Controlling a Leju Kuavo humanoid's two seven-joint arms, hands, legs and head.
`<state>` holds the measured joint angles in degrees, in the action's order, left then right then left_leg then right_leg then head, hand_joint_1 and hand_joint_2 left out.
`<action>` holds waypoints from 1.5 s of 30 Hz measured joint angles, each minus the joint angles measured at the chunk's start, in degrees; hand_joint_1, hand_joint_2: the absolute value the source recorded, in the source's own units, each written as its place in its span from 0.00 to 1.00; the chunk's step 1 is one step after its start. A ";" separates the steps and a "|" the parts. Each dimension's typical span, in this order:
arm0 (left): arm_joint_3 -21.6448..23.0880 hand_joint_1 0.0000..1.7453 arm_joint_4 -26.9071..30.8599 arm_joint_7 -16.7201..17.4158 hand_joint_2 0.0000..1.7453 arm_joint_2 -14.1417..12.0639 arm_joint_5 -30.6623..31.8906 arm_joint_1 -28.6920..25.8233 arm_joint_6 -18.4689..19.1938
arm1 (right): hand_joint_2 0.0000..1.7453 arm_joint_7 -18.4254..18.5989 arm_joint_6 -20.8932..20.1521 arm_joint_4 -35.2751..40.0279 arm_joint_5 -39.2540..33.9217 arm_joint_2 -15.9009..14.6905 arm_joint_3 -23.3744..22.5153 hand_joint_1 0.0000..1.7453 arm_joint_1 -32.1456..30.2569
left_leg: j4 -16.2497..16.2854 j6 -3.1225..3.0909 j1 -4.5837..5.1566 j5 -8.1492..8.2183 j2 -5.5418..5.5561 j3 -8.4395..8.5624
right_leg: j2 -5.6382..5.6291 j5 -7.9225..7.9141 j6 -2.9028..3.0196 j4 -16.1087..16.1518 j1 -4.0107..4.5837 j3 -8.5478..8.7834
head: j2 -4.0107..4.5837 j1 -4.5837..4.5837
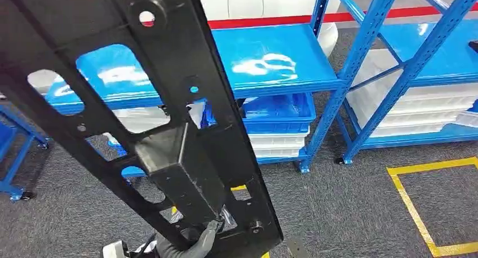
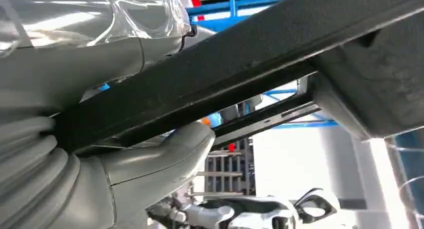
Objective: Take the parts from the cabinet and place them on the table.
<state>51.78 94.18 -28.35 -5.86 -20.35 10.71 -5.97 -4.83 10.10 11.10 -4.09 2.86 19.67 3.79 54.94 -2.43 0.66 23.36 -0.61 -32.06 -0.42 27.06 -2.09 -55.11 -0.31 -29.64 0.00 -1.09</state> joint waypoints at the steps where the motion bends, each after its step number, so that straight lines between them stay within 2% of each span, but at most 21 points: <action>1: 0.00 1.00 0.00 0.09 1.00 -0.02 0.00 0.01 -0.02 | 0.00 0.17 0.00 0.00 -0.02 0.11 0.00 0.00 -0.03 | 0.27 0.18 -0.06 0.24 0.04 -0.26 | 0.06 -0.43 0.68 0.33 -0.29 -0.15 | 0.00 0.00; 3: -0.02 1.00 0.00 0.09 1.00 0.00 0.00 0.03 0.00 | 0.00 0.24 -0.02 0.00 -0.04 0.17 0.00 0.00 0.08 | 4.58 0.91 -0.39 4.11 0.18 -1.94 | 0.12 -0.93 1.41 0.31 -0.32 -0.68 | 0.00 0.11; 6: 0.02 1.00 0.00 0.24 1.00 -0.02 0.00 -0.09 0.00 | 0.00 0.76 0.00 -0.02 -0.06 0.26 0.00 0.00 0.03 | 18.93 1.59 -0.59 10.84 0.17 -7.49 | 0.18 -1.68 1.64 0.26 -0.23 -1.81 | 0.00 0.17; 8: 0.02 1.00 0.00 0.52 1.00 -0.02 -0.02 -0.10 0.00 | 0.00 1.59 0.00 -0.04 -0.11 0.26 0.00 0.00 0.00 | 17.68 1.49 -0.60 9.58 0.17 -6.10 | 0.18 -2.15 1.57 0.25 -0.21 -2.38 | 0.00 0.20; 11: 0.07 1.00 0.00 0.76 1.00 0.00 -0.02 0.04 0.00 | 0.00 1.33 0.00 -0.04 -0.09 0.39 0.00 0.00 0.01 | 1.38 0.68 -0.51 3.25 0.23 3.38 | 0.01 -2.64 1.22 0.27 -0.21 -2.58 | 0.00 0.22; 12: 0.07 1.00 0.00 0.76 1.00 0.00 -0.02 0.18 0.00 | 0.00 1.00 0.00 -0.04 -0.06 0.50 0.00 0.00 0.02 | -1.21 0.30 -0.10 3.70 0.35 4.47 | 0.01 -2.87 0.91 0.19 -0.01 -2.87 | 0.00 0.20; 17: 0.17 1.00 -0.02 0.57 1.00 0.20 -0.30 0.24 0.00 | 0.00 -0.37 -0.02 -0.04 -0.09 0.61 0.02 0.00 0.05 | -1.68 -1.29 -0.35 1.89 0.21 3.43 | 0.08 -3.04 -0.46 -0.27 -0.34 -3.64 | 0.00 0.20; 20: 0.26 1.00 -0.06 0.22 1.00 0.50 -0.42 0.33 -0.02 | 0.00 -0.61 -0.02 -0.04 -0.13 0.55 0.02 0.00 0.02 | -1.69 -1.98 -0.25 1.19 0.03 2.50 | 0.11 4.74 -1.04 -12.09 -0.24 -8.49 | 0.00 -0.11; 22: 0.33 1.00 -0.20 0.07 1.00 0.52 -0.39 0.29 -0.02 | 0.00 -0.51 -0.02 -0.07 -0.15 0.39 0.02 0.00 -0.05 | -1.65 -1.98 -0.19 0.79 0.00 1.92 | 0.11 7.09 -1.33 -18.94 -0.27 -10.92 | 0.00 -0.11; 24: 0.46 1.00 -0.39 0.07 1.00 0.52 -0.31 0.29 -0.11 | 0.00 0.26 -0.02 -0.07 -0.54 0.13 0.04 0.00 -0.05 | -1.59 -1.78 -0.22 0.52 0.01 1.65 | 0.12 4.35 -1.36 -14.40 -0.40 -7.72 | 0.00 -0.13; 26: 0.55 1.00 -0.46 0.07 1.00 0.61 -0.28 0.32 -0.13 | 0.00 1.25 -0.02 -0.07 -1.29 -0.13 0.02 0.00 -0.02 | -1.28 -1.61 -0.28 0.49 -0.08 1.66 | 0.44 -0.15 -1.32 -2.98 -0.56 -0.96 | 0.02 -0.13; 27: 0.57 1.00 -0.46 0.07 1.00 0.68 -0.28 0.35 -0.13 | 0.00 1.49 -0.02 -0.07 -1.51 -0.13 0.02 0.00 0.03 | -1.05 -1.47 0.12 0.56 -0.23 1.56 | 3.14 0.04 -1.32 0.50 -0.40 0.63 | 0.00 -0.20; 28: 0.59 1.00 -0.46 0.04 1.00 0.77 -0.31 0.36 -0.20 | 0.00 1.72 -0.02 -0.07 -1.92 -0.17 0.02 0.00 0.22 | -0.62 -1.23 0.43 0.58 -0.25 1.20 | 2.49 -0.34 -0.46 0.76 -0.20 0.35 | 0.00 -0.16; 31: 0.83 1.00 -0.48 0.02 1.00 0.79 -0.28 0.31 -0.20 | 0.00 1.97 0.00 -0.07 -2.12 -0.44 0.00 0.00 0.09 | -0.74 -0.50 0.29 0.26 -1.20 1.02 | 1.45 -0.81 0.41 0.70 0.09 -0.17 | 0.00 -0.07; 33: 0.87 1.00 -0.48 0.02 1.00 0.79 -0.28 0.34 -0.20 | 0.00 1.97 0.00 -0.07 -2.18 -0.50 -0.02 0.00 0.13 | 1.44 0.29 -0.05 2.44 -0.62 0.11 | 0.81 -1.32 1.19 0.87 -0.26 -0.48 | 0.00 0.04; 35: 0.94 1.00 -0.52 0.02 1.00 0.79 -0.28 0.32 -0.20 | 0.00 1.97 -0.02 -0.07 -2.31 -0.52 -0.02 0.00 0.12 | 11.22 0.88 -0.34 7.93 -0.16 -3.98 | 0.07 -1.64 1.62 0.83 -0.20 -0.97 | 0.00 0.13; 37: 1.11 1.00 -0.63 0.02 1.00 0.79 -0.28 0.28 -0.20 | 0.00 1.97 0.00 -0.09 -2.36 -0.57 -0.02 0.00 0.00 | 19.15 1.01 -0.48 10.48 -0.09 -7.32 | -0.73 -1.89 1.66 0.81 -0.15 -1.36 | 0.00 0.15; 39: 1.25 1.00 -0.87 0.02 1.00 0.79 -0.28 0.28 -0.20 | 0.00 1.97 0.00 -0.09 -2.49 -0.66 -0.02 0.00 -0.07 | 15.75 0.88 -0.53 7.89 -0.02 -5.36 | -1.86 -2.04 1.53 0.79 -0.15 -1.41 | 0.00 0.15; 41: 1.33 1.00 -0.92 0.02 1.00 0.81 -0.28 0.35 -0.20 | 0.00 1.86 0.00 -0.09 -2.53 -0.63 -0.02 0.00 0.00 | 4.51 0.40 -0.59 2.62 1.27 0.34 | -3.17 -2.18 1.32 0.78 -0.16 -1.27 | 0.00 0.15; 42: 1.40 1.00 -0.92 0.00 1.00 0.81 -0.28 0.47 -0.20 | 0.00 1.75 0.00 -0.09 -2.56 -0.52 -0.02 0.00 0.01 | 0.14 -0.05 -0.66 1.83 3.94 2.20 | -3.56 -2.30 1.13 0.82 -0.34 -1.42 | 0.00 0.15; 45: 1.53 1.00 -1.01 -0.04 1.00 0.83 -0.28 0.65 -0.20 | 0.00 1.35 0.00 -0.09 -2.67 -0.52 -0.02 0.00 0.04 | -0.58 -0.17 -0.35 1.93 3.63 2.07 | -4.97 -2.89 0.15 0.70 -0.38 -2.56 | 0.00 0.13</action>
<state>53.31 93.18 -28.39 -5.03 -20.63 11.36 -6.16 -3.48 10.10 11.02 -6.75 2.34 19.65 3.83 54.36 -2.60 0.32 25.28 3.02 -29.99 -5.39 24.17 -1.94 -54.40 -0.69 -32.21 0.00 -0.96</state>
